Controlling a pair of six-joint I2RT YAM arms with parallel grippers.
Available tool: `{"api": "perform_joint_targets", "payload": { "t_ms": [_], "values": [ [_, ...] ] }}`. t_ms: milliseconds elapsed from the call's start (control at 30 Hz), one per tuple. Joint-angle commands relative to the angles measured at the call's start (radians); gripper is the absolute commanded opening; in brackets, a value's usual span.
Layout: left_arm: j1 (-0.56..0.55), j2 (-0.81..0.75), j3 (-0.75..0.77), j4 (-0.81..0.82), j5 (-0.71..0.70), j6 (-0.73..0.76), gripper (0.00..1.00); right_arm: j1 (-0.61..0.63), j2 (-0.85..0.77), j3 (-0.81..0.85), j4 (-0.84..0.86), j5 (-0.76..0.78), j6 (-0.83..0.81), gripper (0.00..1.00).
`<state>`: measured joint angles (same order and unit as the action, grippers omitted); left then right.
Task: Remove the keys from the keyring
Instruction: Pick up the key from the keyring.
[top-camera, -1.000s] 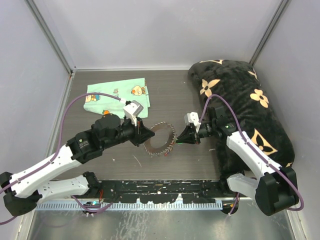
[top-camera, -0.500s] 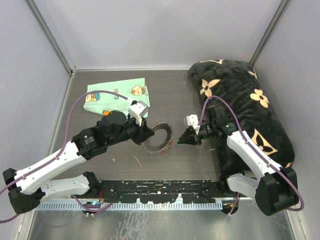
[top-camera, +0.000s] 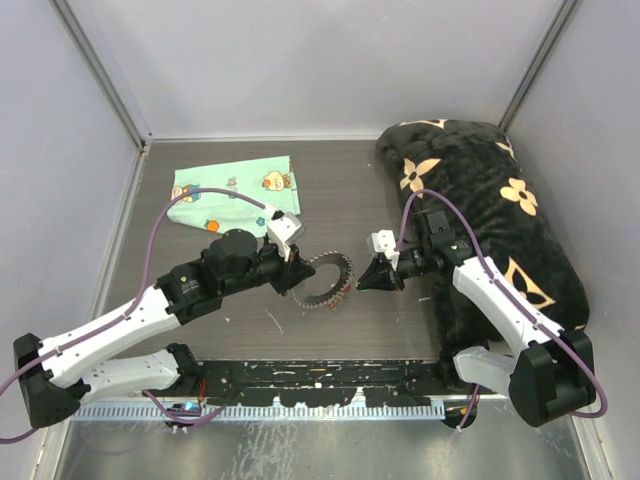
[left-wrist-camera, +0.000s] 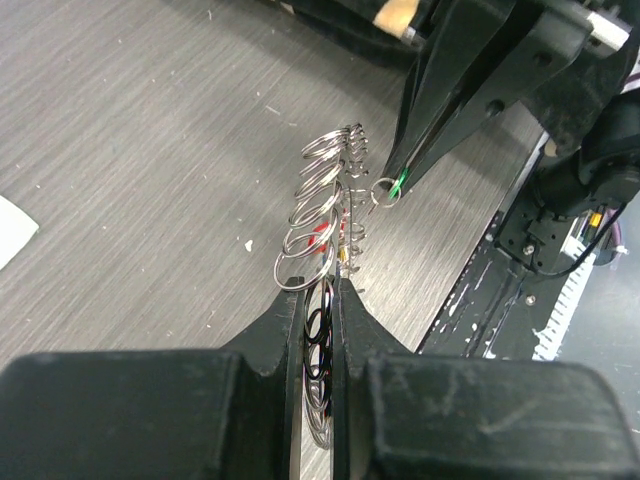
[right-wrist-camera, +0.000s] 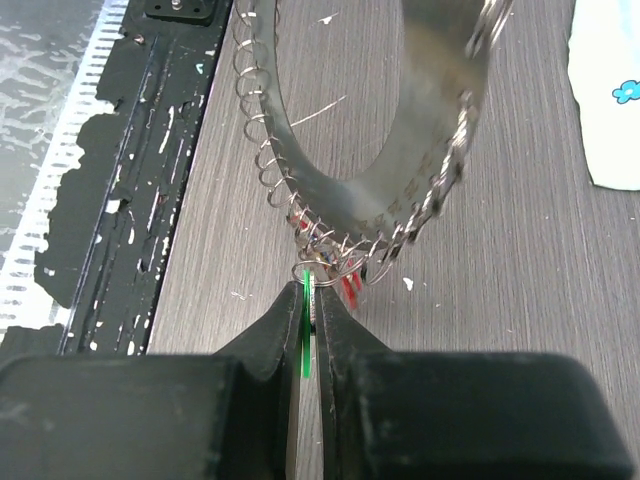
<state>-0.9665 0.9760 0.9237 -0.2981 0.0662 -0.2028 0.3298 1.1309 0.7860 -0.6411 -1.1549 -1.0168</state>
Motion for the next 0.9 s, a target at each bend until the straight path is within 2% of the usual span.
{"api": "perform_joint_targets", "payload": {
  "t_ms": [0,500,667,867],
  "values": [
    [0.006,-0.034,-0.045,0.213,0.021,0.027,0.0,-0.003,0.006,0.059,-0.041,-0.035,-0.039,0.01],
    [0.005,-0.153,-0.281,0.434,-0.029,-0.038,0.0,-0.004,0.012,0.079,-0.054,0.041,-0.036,0.01],
    [0.005,-0.173,-0.38,0.588,-0.036,-0.089,0.0,-0.004,0.009,0.091,-0.111,0.019,-0.099,0.01],
    [0.006,-0.181,-0.472,0.709,-0.056,-0.12,0.0,-0.003,0.007,0.113,-0.131,0.017,-0.099,0.01]
  ]
}}
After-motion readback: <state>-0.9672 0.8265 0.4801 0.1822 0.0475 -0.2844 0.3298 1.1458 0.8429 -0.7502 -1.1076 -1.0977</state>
